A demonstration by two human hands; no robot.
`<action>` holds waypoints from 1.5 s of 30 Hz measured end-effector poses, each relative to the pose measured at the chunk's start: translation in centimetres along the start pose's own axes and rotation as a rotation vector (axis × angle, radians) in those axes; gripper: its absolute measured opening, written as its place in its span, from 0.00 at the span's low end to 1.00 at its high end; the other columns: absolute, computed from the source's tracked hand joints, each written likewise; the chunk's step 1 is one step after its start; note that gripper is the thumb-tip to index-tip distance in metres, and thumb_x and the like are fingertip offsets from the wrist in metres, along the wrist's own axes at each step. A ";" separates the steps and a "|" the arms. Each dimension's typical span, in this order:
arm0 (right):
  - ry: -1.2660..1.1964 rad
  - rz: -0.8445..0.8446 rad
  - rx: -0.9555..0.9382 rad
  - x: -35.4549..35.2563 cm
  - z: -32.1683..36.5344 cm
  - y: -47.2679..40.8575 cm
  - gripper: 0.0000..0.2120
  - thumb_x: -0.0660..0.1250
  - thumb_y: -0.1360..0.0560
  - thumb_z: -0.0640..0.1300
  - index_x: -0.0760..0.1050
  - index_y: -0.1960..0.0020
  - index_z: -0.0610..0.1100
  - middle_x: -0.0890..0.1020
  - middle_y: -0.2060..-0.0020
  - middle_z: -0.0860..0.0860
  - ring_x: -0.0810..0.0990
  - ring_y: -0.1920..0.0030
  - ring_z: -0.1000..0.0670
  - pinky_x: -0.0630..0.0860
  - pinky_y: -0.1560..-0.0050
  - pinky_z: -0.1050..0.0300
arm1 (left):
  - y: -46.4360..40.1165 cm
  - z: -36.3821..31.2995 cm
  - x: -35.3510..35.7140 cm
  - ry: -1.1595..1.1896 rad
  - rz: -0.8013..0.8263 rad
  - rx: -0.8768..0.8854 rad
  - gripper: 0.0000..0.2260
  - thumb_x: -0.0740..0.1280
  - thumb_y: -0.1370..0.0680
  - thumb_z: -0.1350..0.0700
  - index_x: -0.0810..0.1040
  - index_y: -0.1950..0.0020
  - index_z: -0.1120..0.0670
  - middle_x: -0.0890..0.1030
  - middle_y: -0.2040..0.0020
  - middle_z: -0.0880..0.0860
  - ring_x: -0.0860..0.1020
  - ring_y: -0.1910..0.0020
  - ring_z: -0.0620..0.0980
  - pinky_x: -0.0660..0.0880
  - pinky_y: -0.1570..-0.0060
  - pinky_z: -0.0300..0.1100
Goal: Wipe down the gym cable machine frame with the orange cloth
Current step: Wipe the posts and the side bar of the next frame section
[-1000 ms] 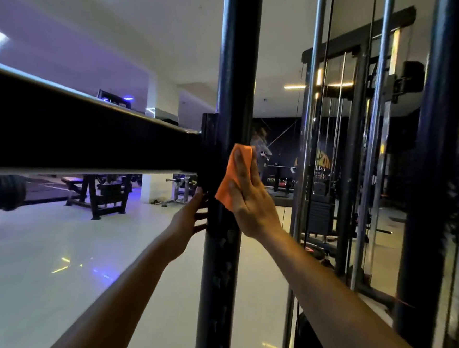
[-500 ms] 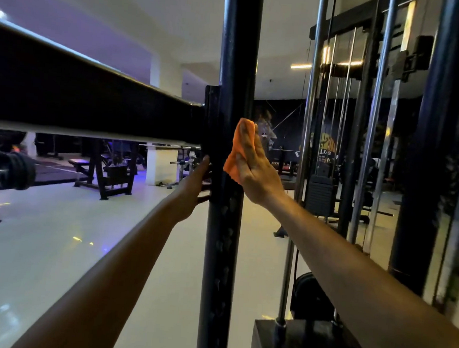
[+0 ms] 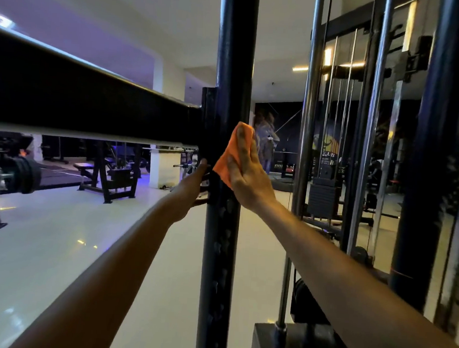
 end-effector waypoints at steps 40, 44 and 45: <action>-0.037 0.071 0.149 13.4 -4.3 20.6 0.36 0.57 0.11 0.58 0.40 0.11 0.55 0.31 0.14 0.52 0.37 0.13 0.38 0.67 0.23 0.24 | 3.6 10.8 -0.8 -0.020 0.162 -0.102 0.21 0.64 0.13 0.42 0.73 0.21 0.45 0.82 0.31 0.46 0.81 0.30 0.51 0.78 0.30 0.53; 0.049 -0.020 0.133 12.0 -3.3 16.4 0.34 0.57 0.10 0.58 0.43 0.11 0.54 0.34 0.13 0.47 0.34 0.14 0.38 0.52 0.18 0.23 | 4.4 11.7 -0.9 -0.046 0.191 -0.137 0.19 0.63 0.13 0.40 0.76 0.23 0.42 0.82 0.29 0.47 0.80 0.30 0.51 0.76 0.27 0.58; 0.070 -0.035 0.135 12.0 -3.2 16.3 0.34 0.57 0.10 0.58 0.44 0.11 0.53 0.36 0.12 0.46 0.35 0.13 0.39 0.51 0.17 0.25 | 4.5 11.9 -0.9 -0.042 0.196 -0.139 0.19 0.62 0.13 0.40 0.76 0.23 0.42 0.81 0.29 0.46 0.80 0.30 0.51 0.75 0.27 0.58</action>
Point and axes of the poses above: each hand's wrist, its own y-axis away from the middle knuckle, its own x-axis out of the palm, z = x × y, the point moved 8 cm from there along -y, towards the middle knuckle
